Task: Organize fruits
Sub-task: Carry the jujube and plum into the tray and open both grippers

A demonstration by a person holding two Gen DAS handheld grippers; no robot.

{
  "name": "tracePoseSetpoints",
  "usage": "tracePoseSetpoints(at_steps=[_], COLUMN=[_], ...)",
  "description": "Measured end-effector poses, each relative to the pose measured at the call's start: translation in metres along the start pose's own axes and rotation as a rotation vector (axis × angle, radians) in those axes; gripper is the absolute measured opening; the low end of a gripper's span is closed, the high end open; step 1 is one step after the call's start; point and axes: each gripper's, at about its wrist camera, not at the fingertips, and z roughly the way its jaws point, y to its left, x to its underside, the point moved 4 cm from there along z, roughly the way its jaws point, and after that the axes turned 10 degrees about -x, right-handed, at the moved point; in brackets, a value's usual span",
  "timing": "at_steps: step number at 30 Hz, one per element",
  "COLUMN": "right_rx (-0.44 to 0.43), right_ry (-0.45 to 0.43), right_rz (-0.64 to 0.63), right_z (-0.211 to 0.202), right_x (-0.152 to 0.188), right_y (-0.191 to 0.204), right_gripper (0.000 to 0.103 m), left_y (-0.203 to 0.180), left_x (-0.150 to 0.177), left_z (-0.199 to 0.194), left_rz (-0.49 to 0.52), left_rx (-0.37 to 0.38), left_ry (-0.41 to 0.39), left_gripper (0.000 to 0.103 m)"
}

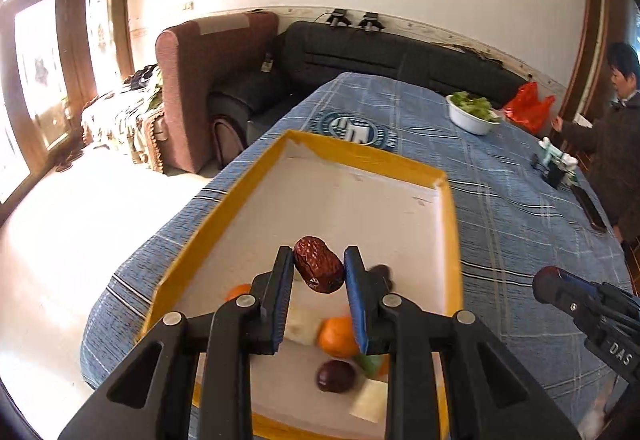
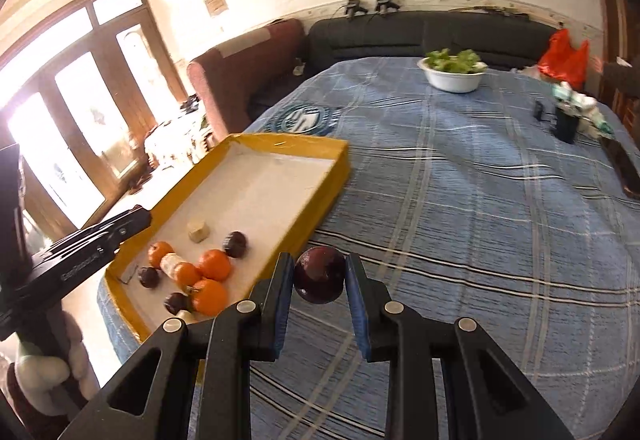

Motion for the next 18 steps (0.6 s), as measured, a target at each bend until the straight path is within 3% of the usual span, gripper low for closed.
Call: tracePoseSetpoints(at_steps=[8, 18], right_rx=[-0.154, -0.094], right_ry=[0.081, 0.178], right_rz=[-0.014, -0.057], right_z=[0.059, 0.124], right_x=[-0.011, -0.014], right_y=[0.035, 0.045], right_gripper=[0.030, 0.030], left_y=[0.017, 0.010], left_x=[-0.003, -0.006], left_z=[0.032, 0.069], left_rz=[-0.005, 0.007], left_rx=[-0.015, -0.005], left_ry=[0.039, 0.103], left_gripper=[0.025, 0.025])
